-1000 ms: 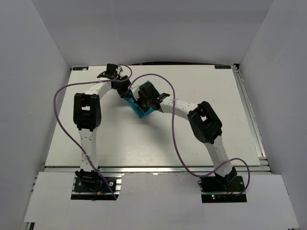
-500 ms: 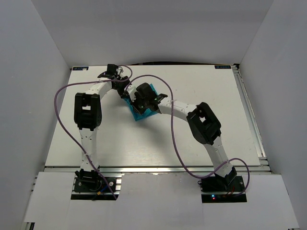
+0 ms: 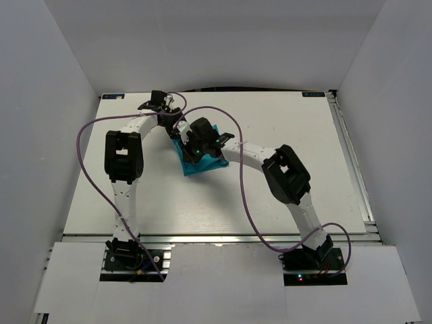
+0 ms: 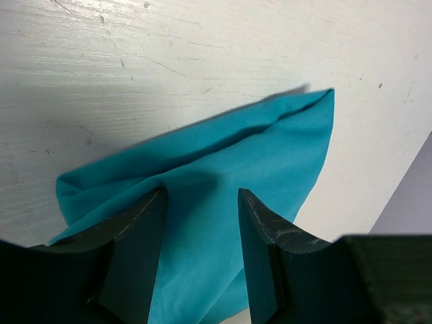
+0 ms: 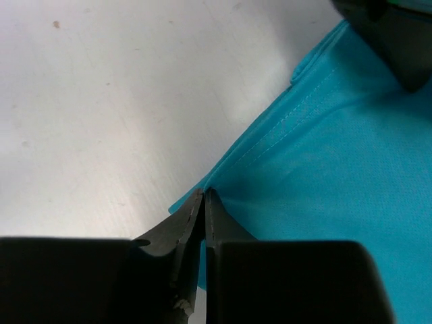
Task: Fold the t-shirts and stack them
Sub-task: Smooth out the square-folded T-shirt at the center of the board.
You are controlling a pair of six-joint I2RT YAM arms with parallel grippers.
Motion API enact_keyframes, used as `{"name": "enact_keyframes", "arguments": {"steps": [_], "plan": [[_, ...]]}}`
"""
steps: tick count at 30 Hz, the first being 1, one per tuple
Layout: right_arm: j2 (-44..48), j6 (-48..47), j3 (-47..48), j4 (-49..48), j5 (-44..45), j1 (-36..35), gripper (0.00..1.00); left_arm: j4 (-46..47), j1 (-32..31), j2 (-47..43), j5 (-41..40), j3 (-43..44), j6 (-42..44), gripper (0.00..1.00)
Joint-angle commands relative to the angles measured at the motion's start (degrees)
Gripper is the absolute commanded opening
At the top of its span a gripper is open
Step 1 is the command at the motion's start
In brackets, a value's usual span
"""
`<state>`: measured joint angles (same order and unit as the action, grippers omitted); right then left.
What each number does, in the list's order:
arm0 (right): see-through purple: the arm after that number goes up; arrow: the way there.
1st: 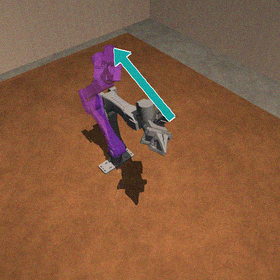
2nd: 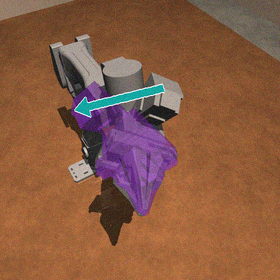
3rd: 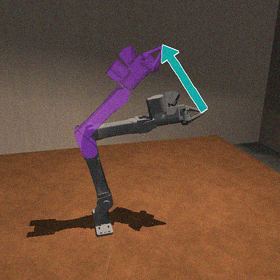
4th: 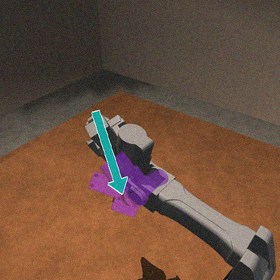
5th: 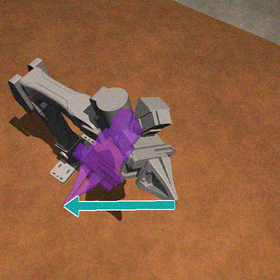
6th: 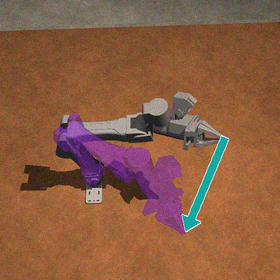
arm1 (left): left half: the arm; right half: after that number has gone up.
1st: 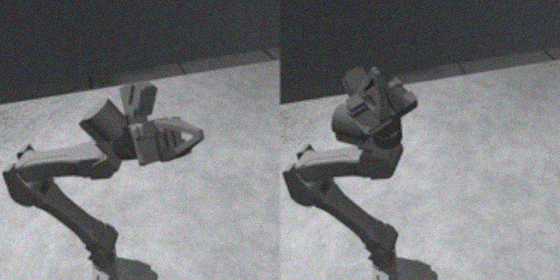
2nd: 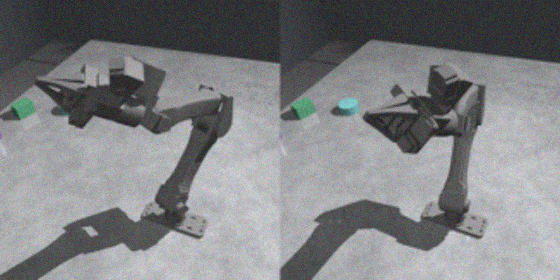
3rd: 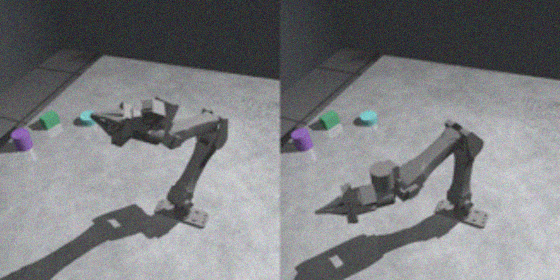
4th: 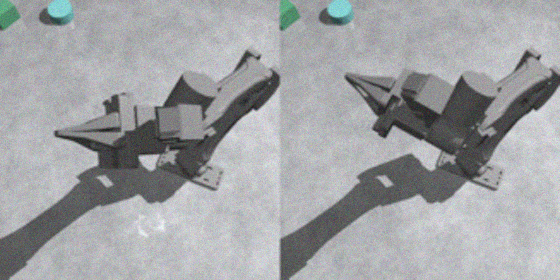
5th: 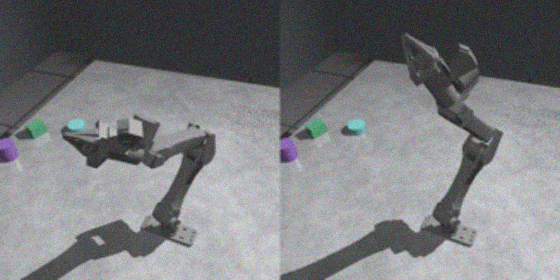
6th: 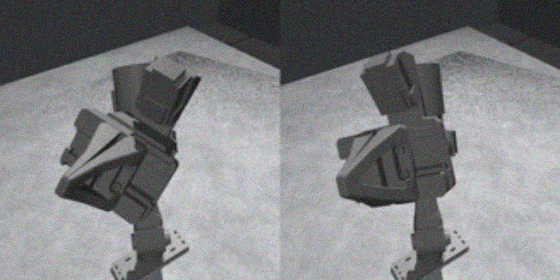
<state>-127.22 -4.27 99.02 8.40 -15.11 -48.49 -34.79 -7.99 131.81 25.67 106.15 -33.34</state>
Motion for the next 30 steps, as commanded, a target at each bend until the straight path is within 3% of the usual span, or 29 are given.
{"name": "enact_keyframes", "arguments": {"steps": [1, 2, 9, 13, 15, 18, 19, 21, 24, 30], "plan": [[-0.2, 2.1, 1.4, -2.3, -5.6, -1.1, 0.10, -0.5, 0.3, -0.4, 0.3, 1.1, 1.0, 0.57], [-0.5, 2.1, 0.3, -2.4, -8.4, -1.1, 0.21, -0.5, 0.3, -0.5, 0.3, 1.2, 1.0, 0.58], [7.2, 1.6, -5.1, -7.8, -25.5, 3.4, 0.67, -0.5, 1.4, -1.3, 1.1, 5.7, -0.8, 0.69], [11.2, -3.2, -2.9, -5.7, -31.7, 7.5, 0.69, -0.5, 2.3, -1.6, 2.6, 12.3, -3.1, 0.72], [13.0, -8.2, -1.1, 0.5, -31.8, 10.4, 0.69, -0.5, 2.8, -2.3, 3.1, 14.5, -3.5, 0.73], [15.8, -22.4, -2.0, 8.5, -34.9, 15.4, 0.70, -0.4, 3.2, -4.7, 2.5, 17.5, -4.4, 0.74], [16.7, -31.2, -3.0, 10.2, -34.7, 16.6, 0.70, -0.5, 3.2, -7.0, 2.3, 17.1, -4.5, 0.74], [18.6, -35.6, -6.5, 11.1, -30.5, 18.5, 0.73, -0.5, 3.2, -10.2, 1.8, 14.9, -5.2, 0.74], [16.8, -28.1, -4.5, 8.9, -22.6, 21.2, 0.71, -0.4, 2.9, -19.6, 0.4, 4.4, -6.4, 0.73], [5.1, -7.3, 5.6, 9.3, -17.1, 21.9, 0.68, 0.5, 2.8, -41.2, -0.5, -22.8, -9.1, 0.64]]}}
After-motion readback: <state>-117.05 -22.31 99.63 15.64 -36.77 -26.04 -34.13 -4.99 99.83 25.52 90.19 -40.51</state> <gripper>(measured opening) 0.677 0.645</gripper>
